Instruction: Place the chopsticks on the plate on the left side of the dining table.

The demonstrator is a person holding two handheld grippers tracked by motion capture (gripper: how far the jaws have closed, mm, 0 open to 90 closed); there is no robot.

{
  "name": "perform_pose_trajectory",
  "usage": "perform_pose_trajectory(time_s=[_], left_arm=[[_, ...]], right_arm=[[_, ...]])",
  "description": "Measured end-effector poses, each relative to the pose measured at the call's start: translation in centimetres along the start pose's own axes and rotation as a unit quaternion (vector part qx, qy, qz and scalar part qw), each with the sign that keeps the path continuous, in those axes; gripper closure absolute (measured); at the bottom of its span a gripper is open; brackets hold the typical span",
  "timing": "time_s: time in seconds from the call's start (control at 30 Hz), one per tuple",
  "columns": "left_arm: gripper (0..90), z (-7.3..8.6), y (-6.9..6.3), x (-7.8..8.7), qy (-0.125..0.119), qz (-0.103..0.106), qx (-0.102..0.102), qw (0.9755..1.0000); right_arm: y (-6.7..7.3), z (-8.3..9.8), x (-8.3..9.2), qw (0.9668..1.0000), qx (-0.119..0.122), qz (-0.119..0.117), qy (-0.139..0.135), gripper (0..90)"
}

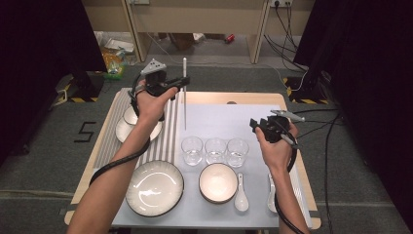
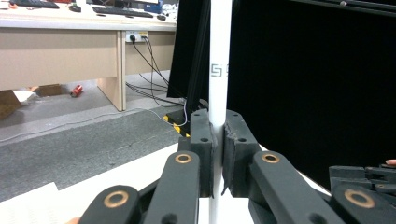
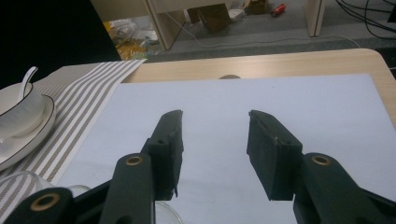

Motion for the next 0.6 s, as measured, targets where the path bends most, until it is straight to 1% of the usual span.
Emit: perform_pose_trajectory(time_s=[0.23, 0.27, 0.33, 0.47, 0.6], left_arm=[[83.4, 0.3, 0.1, 0.7, -0.001, -0.003, 0.0, 1.0], [83.4, 0.3, 0.1, 0.8, -0.001, -0.003, 0.0, 1.0], [83.4, 0.3, 0.1, 1.1, -0.001, -0.003, -0.002, 1.0], [83.4, 0.3, 0.1, 1.5, -0.002, -0.005, -0.004, 1.0], [83.4, 0.4, 0.0, 1.8, -0.002, -0.005, -0.007, 1.0]], right_arm=[[-0.7, 0.8, 0.4, 1.0, -0.005, 0.005, 0.001, 55.6], [-0.8, 1.0, 0.4, 1.0, -0.009, 0.001, 0.002, 55.4], [-0.9, 1.2, 0.4, 0.9999, -0.014, 0.002, 0.004, 55.3], [-1.3, 1.6, 0.5, 0.9999, -0.014, 0.004, 0.004, 55.3], [-1.6, 1.8, 0.7, 0.9998, -0.019, 0.004, 0.002, 55.3]])
Point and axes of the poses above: each handheld gripper's, and its own axes: x roughly backward along the jaws, z roughly out of its underside, y roughly to its left, the point moved 6 cm from there along -x, roughly forward along the jaws, and after that the axes turned 12 degrees about z, right-handed, at the moved point
